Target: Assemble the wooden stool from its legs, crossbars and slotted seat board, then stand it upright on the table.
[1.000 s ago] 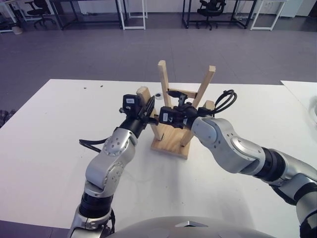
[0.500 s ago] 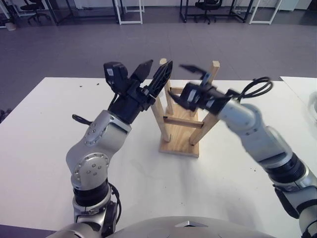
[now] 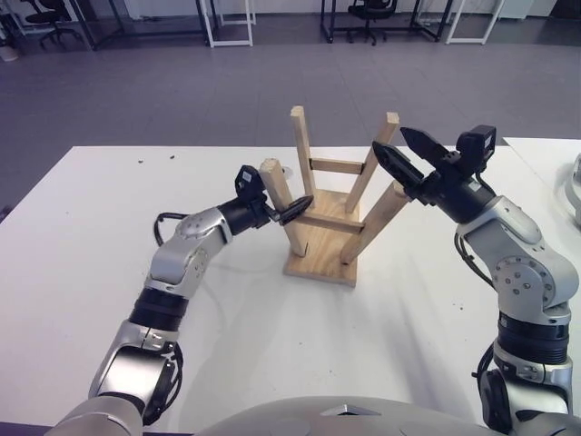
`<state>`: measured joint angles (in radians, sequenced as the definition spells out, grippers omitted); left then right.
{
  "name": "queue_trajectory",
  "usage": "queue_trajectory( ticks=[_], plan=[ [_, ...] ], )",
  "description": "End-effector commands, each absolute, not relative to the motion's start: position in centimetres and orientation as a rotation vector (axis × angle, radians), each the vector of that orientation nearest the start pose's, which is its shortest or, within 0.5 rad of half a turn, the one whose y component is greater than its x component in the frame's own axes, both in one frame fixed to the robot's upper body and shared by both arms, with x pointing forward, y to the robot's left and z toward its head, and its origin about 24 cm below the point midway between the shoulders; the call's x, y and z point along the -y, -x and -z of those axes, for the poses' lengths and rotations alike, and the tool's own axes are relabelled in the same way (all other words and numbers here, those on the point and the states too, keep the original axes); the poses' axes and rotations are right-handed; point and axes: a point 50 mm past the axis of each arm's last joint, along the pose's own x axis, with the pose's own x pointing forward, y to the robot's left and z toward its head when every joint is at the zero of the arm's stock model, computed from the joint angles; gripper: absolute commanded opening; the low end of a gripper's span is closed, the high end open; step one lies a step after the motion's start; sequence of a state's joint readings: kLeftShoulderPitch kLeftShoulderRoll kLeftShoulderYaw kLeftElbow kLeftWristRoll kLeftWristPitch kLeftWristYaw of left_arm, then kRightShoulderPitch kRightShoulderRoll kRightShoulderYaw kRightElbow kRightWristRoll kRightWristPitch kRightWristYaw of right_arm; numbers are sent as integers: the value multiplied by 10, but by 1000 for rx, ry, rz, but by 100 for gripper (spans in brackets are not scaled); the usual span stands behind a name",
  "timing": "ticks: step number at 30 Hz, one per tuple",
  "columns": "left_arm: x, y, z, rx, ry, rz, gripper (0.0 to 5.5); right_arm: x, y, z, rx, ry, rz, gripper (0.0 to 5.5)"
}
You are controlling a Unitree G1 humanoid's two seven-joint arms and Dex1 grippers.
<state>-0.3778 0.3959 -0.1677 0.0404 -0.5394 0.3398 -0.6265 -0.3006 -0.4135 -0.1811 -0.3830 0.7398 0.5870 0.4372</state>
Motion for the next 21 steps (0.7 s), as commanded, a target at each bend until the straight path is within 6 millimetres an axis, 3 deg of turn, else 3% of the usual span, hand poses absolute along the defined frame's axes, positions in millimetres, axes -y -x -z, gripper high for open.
queue_trajectory(
  ticks=[1,5,7,9,11,13,14,15,18,19,21],
  plan=[
    [-133,-296,-159,72,317,940,537,182,-275,-159,3,-219,-632,403],
    [-140,-285,-228,250,294,1047,537,181,-281,-209,189,-254,-714,403],
    [-144,-290,-260,313,253,1078,537,182,-281,-240,299,-283,-754,403],
    [-144,-305,-280,331,194,1061,537,181,-277,-264,395,-326,-797,403],
    [-137,-322,-285,321,142,1062,537,175,-269,-277,450,-366,-860,403],
    [-131,-336,-269,264,133,1064,537,168,-265,-273,431,-379,-889,403],
    [-128,-342,-251,212,129,1058,537,165,-266,-264,385,-393,-874,403],
    [-127,-345,-224,142,124,1052,537,162,-269,-245,289,-384,-849,403],
    [-132,-341,-115,-123,126,993,537,164,-274,-149,-118,-296,-677,403],
    [-128,-332,-102,-136,121,1024,537,165,-274,-137,-163,-287,-650,403],
    [-117,-325,-119,-38,156,1089,537,163,-275,-150,-100,-326,-670,403]
  ],
)
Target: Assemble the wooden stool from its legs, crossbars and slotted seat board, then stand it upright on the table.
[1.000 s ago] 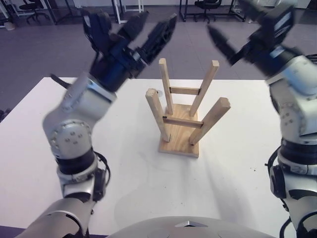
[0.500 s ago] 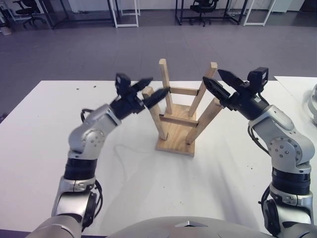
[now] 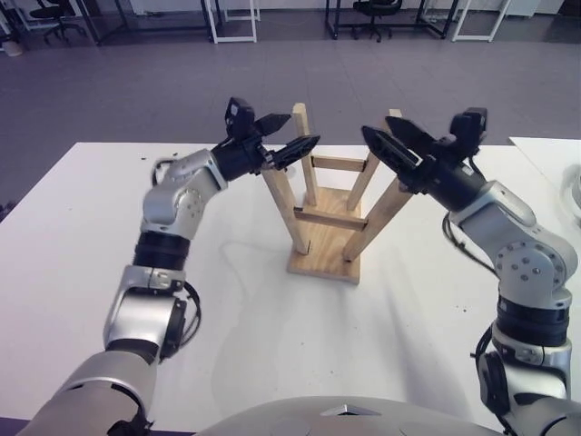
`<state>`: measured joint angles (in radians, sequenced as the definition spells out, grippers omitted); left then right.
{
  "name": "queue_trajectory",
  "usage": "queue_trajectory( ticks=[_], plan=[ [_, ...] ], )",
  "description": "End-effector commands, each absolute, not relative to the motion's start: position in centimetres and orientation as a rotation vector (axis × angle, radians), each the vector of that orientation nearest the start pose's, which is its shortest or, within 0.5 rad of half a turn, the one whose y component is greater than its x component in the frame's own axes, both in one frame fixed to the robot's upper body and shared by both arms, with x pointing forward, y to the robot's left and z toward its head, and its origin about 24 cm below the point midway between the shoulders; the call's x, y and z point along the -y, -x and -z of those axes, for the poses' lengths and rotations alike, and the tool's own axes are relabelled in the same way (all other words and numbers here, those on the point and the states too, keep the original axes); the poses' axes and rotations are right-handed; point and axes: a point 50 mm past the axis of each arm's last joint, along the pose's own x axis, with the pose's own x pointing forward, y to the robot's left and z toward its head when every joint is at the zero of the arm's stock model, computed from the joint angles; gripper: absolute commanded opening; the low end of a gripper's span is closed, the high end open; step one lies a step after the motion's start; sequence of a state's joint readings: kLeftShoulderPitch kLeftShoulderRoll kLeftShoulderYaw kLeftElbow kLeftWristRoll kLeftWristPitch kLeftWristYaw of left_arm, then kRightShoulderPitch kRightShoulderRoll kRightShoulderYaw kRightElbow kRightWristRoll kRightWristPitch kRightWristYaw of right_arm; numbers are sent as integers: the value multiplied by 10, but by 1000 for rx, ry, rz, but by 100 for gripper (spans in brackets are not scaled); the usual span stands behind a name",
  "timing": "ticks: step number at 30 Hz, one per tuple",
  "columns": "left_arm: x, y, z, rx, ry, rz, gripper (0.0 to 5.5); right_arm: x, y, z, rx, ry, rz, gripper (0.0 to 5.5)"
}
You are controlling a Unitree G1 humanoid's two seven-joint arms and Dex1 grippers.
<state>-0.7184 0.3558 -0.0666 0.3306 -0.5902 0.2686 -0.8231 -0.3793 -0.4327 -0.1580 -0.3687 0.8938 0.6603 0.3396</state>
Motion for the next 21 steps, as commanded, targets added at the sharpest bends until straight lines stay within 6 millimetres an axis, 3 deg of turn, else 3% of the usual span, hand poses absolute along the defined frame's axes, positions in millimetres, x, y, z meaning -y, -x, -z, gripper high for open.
queue_trajectory(
  ticks=[1,5,7,9,12,14,17,18,20,21],
  plan=[
    [-115,-327,-132,15,177,1099,537,163,-275,-159,-60,-340,-689,403],
    [-118,-340,-187,195,282,1048,537,163,-276,-190,59,-373,-762,403],
    [-129,-340,-237,348,314,1042,537,171,-282,-234,248,-414,-797,403],
    [-139,-338,-270,447,314,1024,537,177,-279,-268,390,-452,-837,403],
    [-149,-325,-292,516,275,1021,537,181,-274,-283,454,-462,-857,403],
    [-150,-313,-280,480,246,1038,537,175,-271,-262,366,-436,-857,403],
    [-145,-310,-199,216,261,994,537,170,-269,-190,87,-367,-749,403],
    [-143,-311,-176,143,284,966,537,170,-268,-175,39,-347,-725,403],
    [-145,-319,-140,37,314,904,537,169,-269,-166,17,-341,-712,403],
    [-147,-323,-133,17,326,877,537,168,-270,-167,24,-340,-717,403]
  ],
)
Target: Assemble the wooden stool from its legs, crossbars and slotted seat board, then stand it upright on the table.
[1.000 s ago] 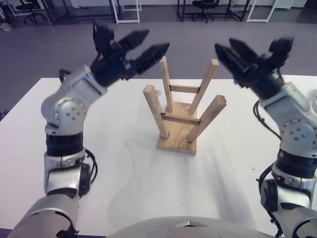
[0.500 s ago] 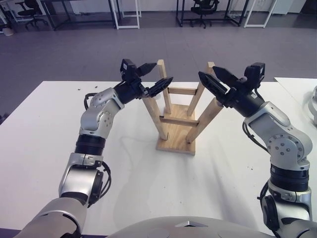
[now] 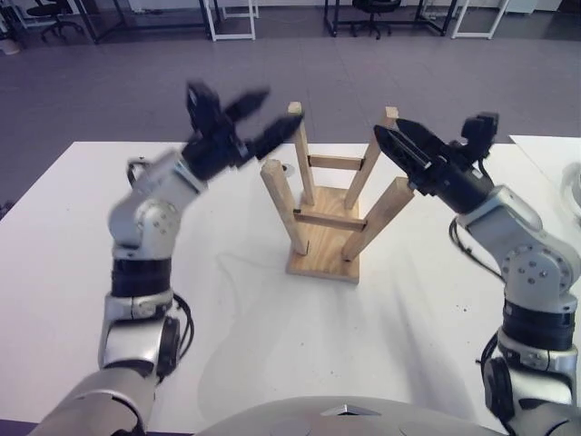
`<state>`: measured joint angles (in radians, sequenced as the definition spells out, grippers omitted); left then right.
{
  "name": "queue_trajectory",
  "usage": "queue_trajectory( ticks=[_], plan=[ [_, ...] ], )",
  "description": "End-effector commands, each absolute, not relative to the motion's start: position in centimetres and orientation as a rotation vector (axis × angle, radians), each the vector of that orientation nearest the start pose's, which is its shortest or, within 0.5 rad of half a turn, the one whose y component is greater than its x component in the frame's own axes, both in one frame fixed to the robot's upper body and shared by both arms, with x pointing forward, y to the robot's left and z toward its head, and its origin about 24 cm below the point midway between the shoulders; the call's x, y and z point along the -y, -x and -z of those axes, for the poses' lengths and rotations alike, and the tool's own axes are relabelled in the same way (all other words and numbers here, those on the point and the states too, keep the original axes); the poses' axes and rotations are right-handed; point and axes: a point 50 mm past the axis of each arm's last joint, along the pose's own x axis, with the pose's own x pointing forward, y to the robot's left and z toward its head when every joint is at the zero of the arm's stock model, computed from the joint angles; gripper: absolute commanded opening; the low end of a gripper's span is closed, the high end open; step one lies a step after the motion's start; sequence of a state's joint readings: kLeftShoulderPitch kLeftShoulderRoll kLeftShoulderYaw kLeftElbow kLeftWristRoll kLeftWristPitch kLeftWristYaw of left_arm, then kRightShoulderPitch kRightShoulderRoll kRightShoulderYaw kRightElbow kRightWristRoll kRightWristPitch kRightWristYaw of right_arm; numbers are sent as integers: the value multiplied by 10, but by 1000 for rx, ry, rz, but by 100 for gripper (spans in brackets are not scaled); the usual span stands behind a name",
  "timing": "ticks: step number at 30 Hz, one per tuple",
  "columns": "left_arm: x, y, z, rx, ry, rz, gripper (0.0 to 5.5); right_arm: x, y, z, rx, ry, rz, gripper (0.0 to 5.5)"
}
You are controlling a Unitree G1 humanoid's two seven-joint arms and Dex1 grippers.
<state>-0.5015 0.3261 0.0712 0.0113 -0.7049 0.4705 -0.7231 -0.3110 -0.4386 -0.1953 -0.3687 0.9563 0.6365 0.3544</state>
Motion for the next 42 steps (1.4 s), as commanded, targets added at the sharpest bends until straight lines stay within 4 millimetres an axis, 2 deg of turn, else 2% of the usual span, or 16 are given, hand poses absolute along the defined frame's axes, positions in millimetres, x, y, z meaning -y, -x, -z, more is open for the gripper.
queue_trajectory(
  ticks=[1,4,8,13,15,17,21,22,23,29,31,33,36,38,40,42],
  plan=[
    [-148,-327,-138,37,351,869,537,167,-272,-173,46,-344,-729,403],
    [-144,-323,-175,165,437,946,537,170,-273,-193,131,-386,-756,403],
    [-138,-294,-216,264,459,1102,537,180,-276,-220,260,-461,-768,403],
    [-143,-304,-289,459,314,1071,537,172,-266,-281,466,-392,-849,403],
    [-136,-320,-284,407,284,1056,537,165,-265,-273,425,-378,-868,403],
    [-126,-332,-261,317,269,1059,537,159,-268,-256,353,-382,-856,403],
    [-125,-345,-149,-19,215,979,537,153,-275,-184,15,-277,-736,403],
    [-128,-343,-134,-51,218,959,537,155,-276,-171,-34,-270,-712,403],
    [-129,-340,-137,-29,244,964,537,156,-275,-166,-48,-277,-700,403],
    [-118,-331,-254,406,409,1076,537,165,-277,-213,193,-410,-717,403],
    [-139,-328,-277,505,399,1023,537,184,-284,-230,273,-462,-640,403],
    [-178,-328,-285,550,369,903,537,197,-292,-215,206,-381,-577,403],
    [-215,-322,-261,481,291,780,537,194,-298,-148,-40,-192,-607,403],
    [-226,-313,-223,342,184,735,537,178,-290,-106,-170,-171,-736,403],
    [-235,-300,-180,172,72,708,537,155,-272,-86,-230,-166,-920,403],
    [-263,-277,-128,-49,-65,615,537,128,-243,-88,-248,-207,-1159,403]
  ],
)
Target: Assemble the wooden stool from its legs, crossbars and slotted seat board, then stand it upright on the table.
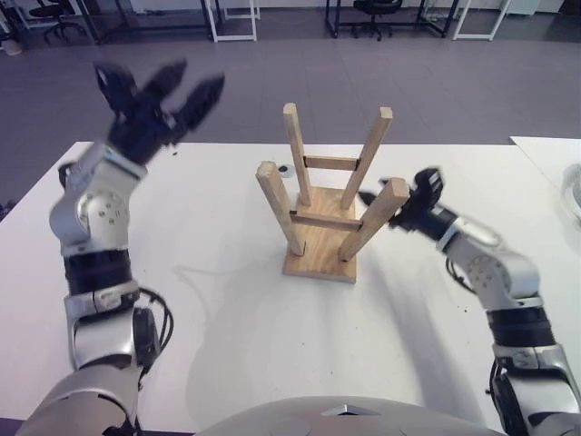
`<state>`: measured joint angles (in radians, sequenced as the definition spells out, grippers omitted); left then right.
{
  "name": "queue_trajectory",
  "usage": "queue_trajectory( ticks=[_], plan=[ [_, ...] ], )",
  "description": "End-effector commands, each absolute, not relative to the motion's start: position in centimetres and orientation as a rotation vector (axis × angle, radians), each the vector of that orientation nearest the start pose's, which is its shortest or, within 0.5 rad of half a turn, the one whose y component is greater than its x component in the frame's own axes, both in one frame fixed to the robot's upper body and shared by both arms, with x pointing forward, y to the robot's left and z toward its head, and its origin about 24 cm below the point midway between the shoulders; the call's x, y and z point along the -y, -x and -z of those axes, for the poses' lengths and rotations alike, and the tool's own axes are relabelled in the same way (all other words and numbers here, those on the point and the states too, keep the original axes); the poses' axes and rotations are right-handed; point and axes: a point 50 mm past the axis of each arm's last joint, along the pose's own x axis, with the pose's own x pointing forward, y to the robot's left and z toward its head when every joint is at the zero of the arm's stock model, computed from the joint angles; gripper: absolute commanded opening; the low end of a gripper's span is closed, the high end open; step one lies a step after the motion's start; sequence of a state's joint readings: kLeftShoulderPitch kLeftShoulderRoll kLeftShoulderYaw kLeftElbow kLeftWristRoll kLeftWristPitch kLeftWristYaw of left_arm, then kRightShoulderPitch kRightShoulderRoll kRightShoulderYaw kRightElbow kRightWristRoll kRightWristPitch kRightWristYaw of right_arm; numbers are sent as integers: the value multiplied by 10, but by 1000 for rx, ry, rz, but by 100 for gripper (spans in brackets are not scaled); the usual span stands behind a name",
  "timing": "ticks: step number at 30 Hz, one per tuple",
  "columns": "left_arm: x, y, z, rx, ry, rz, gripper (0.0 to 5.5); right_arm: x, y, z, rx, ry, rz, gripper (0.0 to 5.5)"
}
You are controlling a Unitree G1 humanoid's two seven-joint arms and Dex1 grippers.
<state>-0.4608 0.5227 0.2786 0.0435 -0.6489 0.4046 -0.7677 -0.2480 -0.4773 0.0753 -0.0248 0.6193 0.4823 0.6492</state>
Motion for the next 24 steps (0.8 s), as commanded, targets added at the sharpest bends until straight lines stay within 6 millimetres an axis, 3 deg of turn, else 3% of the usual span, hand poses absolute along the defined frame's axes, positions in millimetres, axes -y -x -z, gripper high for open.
queue_trajectory(
  ticks=[1,3,7,9,11,13,15,17,19,21,24],
  plan=[
    [-279,-261,-103,-162,-135,572,537,121,-227,-86,-282,-185,-1250,403],
    [-294,-232,-73,-304,-213,561,537,127,-208,-72,-367,-124,-1268,403],
    [-288,-199,-51,-439,-306,675,537,190,-187,-53,-511,-103,-1070,403],
    [-278,-189,-45,-501,-360,765,537,228,-206,-48,-508,-60,-887,403],
    [-271,-190,-39,-537,-424,817,537,247,-234,-47,-462,-20,-754,403],
    [-261,-204,-29,-536,-518,833,537,245,-262,-28,-487,77,-666,403],
    [-248,-229,-18,-494,-567,792,537,224,-270,-1,-536,182,-706,403],
    [-241,-254,-15,-433,-590,698,537,204,-264,7,-523,158,-807,403],
    [-234,-269,-19,-350,-524,610,537,200,-251,9,-516,160,-867,403],
    [-231,-271,-22,-266,-405,532,537,206,-243,4,-484,158,-828,403],
    [-246,-248,-18,-257,-357,421,537,225,-241,-9,-415,209,-647,403]
  ],
)
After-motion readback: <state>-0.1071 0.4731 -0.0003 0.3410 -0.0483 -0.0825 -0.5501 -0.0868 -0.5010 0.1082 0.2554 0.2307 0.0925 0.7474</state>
